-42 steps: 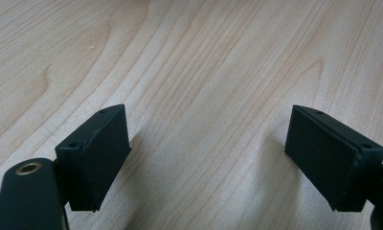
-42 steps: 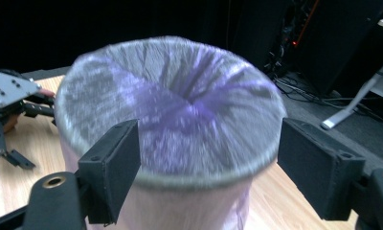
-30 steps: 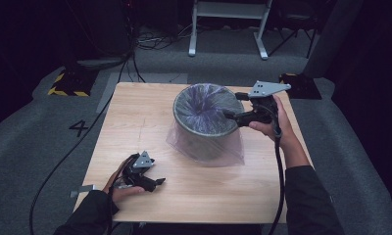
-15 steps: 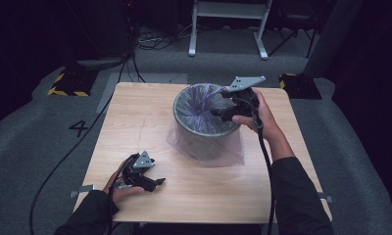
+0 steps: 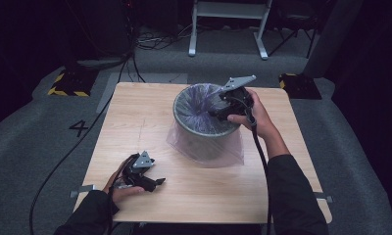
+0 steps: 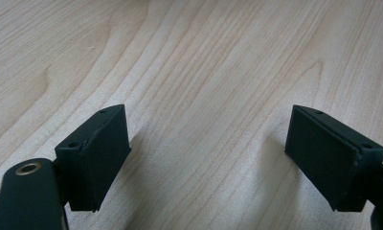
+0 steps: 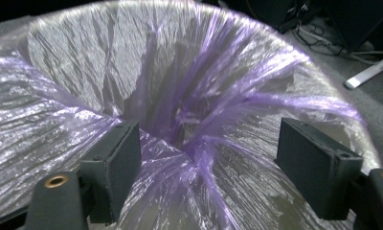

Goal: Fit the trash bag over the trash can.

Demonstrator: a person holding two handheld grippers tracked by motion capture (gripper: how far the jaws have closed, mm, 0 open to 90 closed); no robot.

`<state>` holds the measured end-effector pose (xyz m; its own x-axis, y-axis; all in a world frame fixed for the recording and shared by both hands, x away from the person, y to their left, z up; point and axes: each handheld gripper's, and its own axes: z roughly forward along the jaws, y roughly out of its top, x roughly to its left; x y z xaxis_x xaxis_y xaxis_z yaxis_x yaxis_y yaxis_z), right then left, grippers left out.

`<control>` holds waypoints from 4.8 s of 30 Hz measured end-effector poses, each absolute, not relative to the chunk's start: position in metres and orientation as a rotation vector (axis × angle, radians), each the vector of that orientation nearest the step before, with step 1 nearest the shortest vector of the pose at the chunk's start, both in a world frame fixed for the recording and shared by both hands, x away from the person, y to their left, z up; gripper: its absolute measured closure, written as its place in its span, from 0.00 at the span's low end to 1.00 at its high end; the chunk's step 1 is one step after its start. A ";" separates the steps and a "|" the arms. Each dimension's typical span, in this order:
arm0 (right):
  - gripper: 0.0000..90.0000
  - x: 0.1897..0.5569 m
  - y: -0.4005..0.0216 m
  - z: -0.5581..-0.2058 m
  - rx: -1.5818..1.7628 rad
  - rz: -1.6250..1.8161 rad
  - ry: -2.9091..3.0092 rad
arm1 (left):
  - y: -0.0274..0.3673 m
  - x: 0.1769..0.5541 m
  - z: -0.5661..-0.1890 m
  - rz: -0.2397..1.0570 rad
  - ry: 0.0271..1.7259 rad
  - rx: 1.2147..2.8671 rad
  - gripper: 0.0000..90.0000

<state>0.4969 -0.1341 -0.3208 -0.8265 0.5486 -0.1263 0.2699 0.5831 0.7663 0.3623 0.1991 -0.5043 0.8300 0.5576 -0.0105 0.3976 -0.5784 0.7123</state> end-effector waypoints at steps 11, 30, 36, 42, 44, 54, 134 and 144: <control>0.26 0.502 -0.131 -0.330 0.670 0.959 2.530 | 0.199 0.362 -0.504 0.277 0.695 2.261 0.16; 0.31 0.500 -0.121 -0.332 0.572 0.813 2.614 | 0.199 0.362 -0.504 0.277 0.693 2.262 0.16; 0.31 0.503 -0.117 -0.333 0.601 0.731 2.657 | 0.199 0.362 -0.504 0.274 0.688 2.263 0.16; 0.29 0.503 -0.114 -0.334 0.603 0.671 2.672 | 0.199 0.362 -0.504 0.272 0.684 2.264 0.16; 0.29 0.503 -0.114 -0.334 0.608 0.665 2.668 | 0.199 0.362 -0.504 0.271 0.685 2.265 0.16; 0.26 0.496 -0.120 -0.327 0.647 0.801 2.598 | 0.199 0.362 -0.504 0.271 0.684 2.265 0.16; 0.22 0.433 -0.178 -0.300 0.624 1.109 2.367 | 0.199 0.362 -0.504 0.272 0.683 2.265 0.16; 0.22 0.424 -0.186 -0.303 0.604 1.080 2.359 | 0.199 0.362 -0.504 0.272 0.683 2.265 0.16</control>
<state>0.4235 -0.1856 -0.3032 -0.7911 0.5653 -0.2337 0.1923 0.5926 0.7822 0.3620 0.1989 -0.5043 0.8356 0.5493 -0.0101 0.3918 -0.5829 0.7118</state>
